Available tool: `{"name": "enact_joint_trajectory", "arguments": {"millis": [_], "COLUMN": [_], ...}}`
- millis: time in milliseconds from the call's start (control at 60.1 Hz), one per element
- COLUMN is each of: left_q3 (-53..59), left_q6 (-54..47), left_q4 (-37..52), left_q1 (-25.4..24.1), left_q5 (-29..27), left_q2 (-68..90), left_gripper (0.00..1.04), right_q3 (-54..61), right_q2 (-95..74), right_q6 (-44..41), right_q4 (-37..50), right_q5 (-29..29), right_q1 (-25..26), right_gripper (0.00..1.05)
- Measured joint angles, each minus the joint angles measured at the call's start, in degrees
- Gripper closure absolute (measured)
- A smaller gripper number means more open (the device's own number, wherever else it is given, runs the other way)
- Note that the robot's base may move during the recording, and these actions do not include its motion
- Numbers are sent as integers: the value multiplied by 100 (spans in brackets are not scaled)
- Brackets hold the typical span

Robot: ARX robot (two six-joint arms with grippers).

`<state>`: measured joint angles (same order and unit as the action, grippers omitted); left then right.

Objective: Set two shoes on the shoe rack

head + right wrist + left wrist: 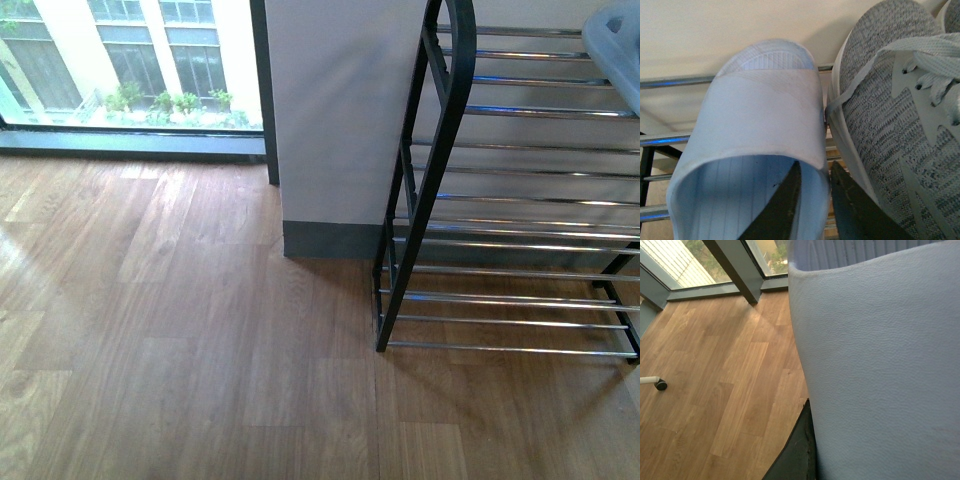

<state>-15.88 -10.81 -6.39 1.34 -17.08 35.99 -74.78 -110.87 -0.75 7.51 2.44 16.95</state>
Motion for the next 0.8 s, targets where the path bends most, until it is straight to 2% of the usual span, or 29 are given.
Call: {"name": "enact_joint_trajectory", "arguments": {"millis": [316,433,699,799], "left_q3": [0,0,0,0], "left_q6": [0,0,0,0], "left_q4": [0,0,0,0], "left_q1": [0,0,0,0], "left_q5": [0,0,0,0], "left_q2": [0,0,0,0], "left_gripper": [103,103,103,103], "right_q3": [529,1058,2575,3263], "right_q2": [612,1213,2828,3639], "right_q6": [146,302,717,852], "right_q4": [297,487,1204,1381], "right_q5": [-302,-616,-1257,-1576], "right_q1": [-17,-24,52,243], "right_gripper": [31,8,9,9]}}
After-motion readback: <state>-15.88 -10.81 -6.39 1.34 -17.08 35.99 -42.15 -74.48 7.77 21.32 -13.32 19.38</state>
